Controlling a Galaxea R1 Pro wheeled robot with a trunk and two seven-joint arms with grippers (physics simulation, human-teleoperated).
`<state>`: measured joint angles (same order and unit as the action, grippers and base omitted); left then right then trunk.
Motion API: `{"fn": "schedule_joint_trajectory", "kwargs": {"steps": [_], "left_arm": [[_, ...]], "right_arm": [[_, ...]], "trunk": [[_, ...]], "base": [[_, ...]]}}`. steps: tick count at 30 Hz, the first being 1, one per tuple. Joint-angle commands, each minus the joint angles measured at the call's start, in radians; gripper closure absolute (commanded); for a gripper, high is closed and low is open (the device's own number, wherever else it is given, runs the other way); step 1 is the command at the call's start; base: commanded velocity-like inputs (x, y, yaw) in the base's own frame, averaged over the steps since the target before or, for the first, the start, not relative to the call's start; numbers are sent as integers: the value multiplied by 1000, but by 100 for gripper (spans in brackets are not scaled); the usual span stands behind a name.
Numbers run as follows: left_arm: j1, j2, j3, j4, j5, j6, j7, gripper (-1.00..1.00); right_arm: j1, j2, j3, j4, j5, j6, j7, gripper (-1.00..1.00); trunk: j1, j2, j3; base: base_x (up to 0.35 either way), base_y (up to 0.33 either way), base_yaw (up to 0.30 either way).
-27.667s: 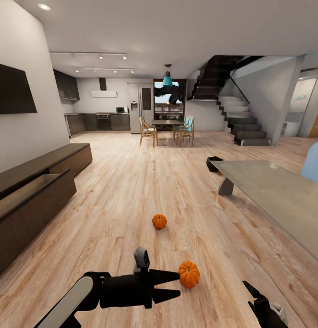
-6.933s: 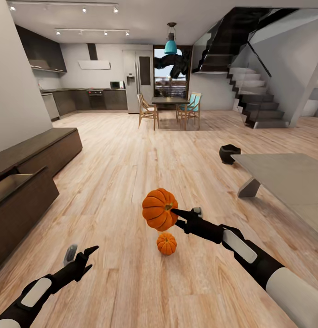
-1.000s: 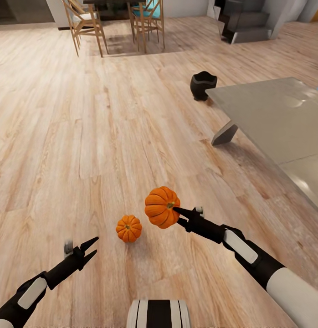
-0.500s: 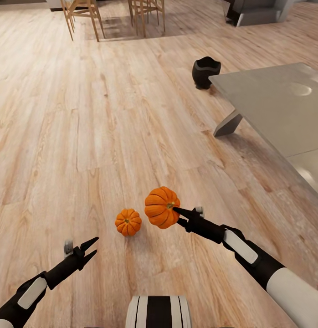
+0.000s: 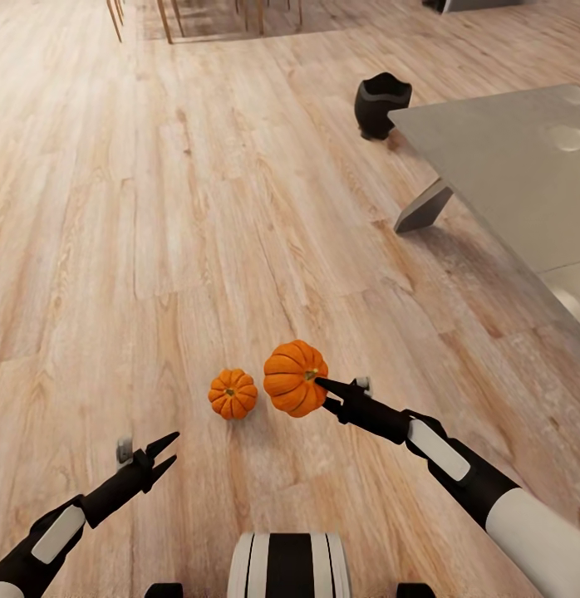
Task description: Place each of the two pumpkins and all three candles from the living room inside a cabinet in the living room (use any cabinet), then make sure every cabinet is closed, and position the cauldron so it is next to a table in the living room.
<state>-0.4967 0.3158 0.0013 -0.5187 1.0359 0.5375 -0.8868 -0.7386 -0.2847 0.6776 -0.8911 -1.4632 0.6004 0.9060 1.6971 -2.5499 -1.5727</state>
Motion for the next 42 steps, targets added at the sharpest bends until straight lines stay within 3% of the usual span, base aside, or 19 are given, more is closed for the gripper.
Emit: {"fn": "schedule_joint_trajectory", "kwargs": {"steps": [1, 16, 42], "left_arm": [[0, 0, 0, 0, 6, 9, -1, -100], [0, 9, 0, 0, 7, 9, -1, -100], [0, 17, 5, 0, 7, 9, -1, -100]], "right_arm": [[-1, -1, 3, 0, -13, 9, 0, 100], [-1, -1, 3, 0, -13, 8, -1, 100], [-1, -1, 3, 0, -13, 8, -1, 100]], "trunk": [[0, -1, -5], [7, -4, -63], [7, -4, -63]], "base": [[0, 0, 0], [0, 0, 0], [12, -72, 0]]}}
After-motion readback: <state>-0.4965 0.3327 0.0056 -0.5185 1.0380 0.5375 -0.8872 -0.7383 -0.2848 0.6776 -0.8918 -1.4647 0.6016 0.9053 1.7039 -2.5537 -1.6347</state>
